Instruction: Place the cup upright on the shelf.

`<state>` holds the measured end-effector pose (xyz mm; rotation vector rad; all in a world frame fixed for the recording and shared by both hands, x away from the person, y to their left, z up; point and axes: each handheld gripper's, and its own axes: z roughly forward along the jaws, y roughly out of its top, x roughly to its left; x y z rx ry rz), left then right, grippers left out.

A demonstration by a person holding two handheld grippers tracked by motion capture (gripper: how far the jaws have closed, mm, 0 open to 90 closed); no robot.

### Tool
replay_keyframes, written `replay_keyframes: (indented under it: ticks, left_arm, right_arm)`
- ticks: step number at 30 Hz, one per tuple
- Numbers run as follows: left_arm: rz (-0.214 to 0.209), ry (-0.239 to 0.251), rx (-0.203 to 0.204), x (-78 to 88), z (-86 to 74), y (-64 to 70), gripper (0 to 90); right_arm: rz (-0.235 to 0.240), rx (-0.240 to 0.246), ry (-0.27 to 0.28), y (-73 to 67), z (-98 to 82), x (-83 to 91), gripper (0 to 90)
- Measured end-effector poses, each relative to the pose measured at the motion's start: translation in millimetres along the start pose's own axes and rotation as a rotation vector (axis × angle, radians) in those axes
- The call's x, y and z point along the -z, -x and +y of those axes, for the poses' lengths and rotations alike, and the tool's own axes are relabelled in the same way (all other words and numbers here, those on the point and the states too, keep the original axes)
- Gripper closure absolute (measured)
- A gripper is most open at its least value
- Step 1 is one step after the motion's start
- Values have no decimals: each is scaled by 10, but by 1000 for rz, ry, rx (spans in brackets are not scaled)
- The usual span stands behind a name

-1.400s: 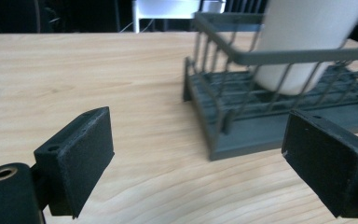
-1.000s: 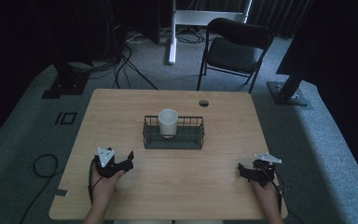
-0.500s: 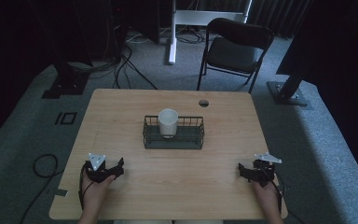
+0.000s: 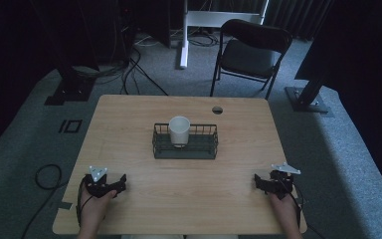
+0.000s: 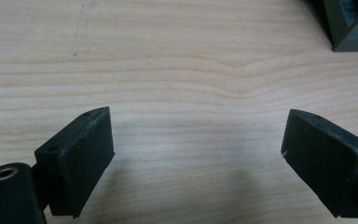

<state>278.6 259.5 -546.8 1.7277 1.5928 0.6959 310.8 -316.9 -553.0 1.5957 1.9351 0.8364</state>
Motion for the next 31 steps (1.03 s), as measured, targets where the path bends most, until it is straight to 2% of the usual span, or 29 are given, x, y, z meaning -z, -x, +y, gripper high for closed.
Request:
replay_keyframes:
  ticks: [4, 10, 13, 15, 17, 31]
  left_arm:
    - [-42, -70, 15, -24, -7, 0, 107]
    - [-43, -67, 26, -31, 0, -19, 124]
    - [-10, -80, -5, -44, 4, 28, 124]
    - [49, -100, -39, -57, 5, 76, 127]
    - [63, -101, -34, -61, 6, 99, 126]
    - [66, -102, -31, -63, 7, 101, 126]
  right_arm:
    - [0, 0, 0, 0, 0, 0, 108]
    - [0, 0, 0, 0, 0, 0, 108]
    - [0, 0, 0, 0, 0, 0, 108]
    - [0, 0, 0, 0, 0, 0, 108]
    - [0, 0, 0, 0, 0, 0, 108]
    - [-1, 0, 0, 0, 0, 0, 108]
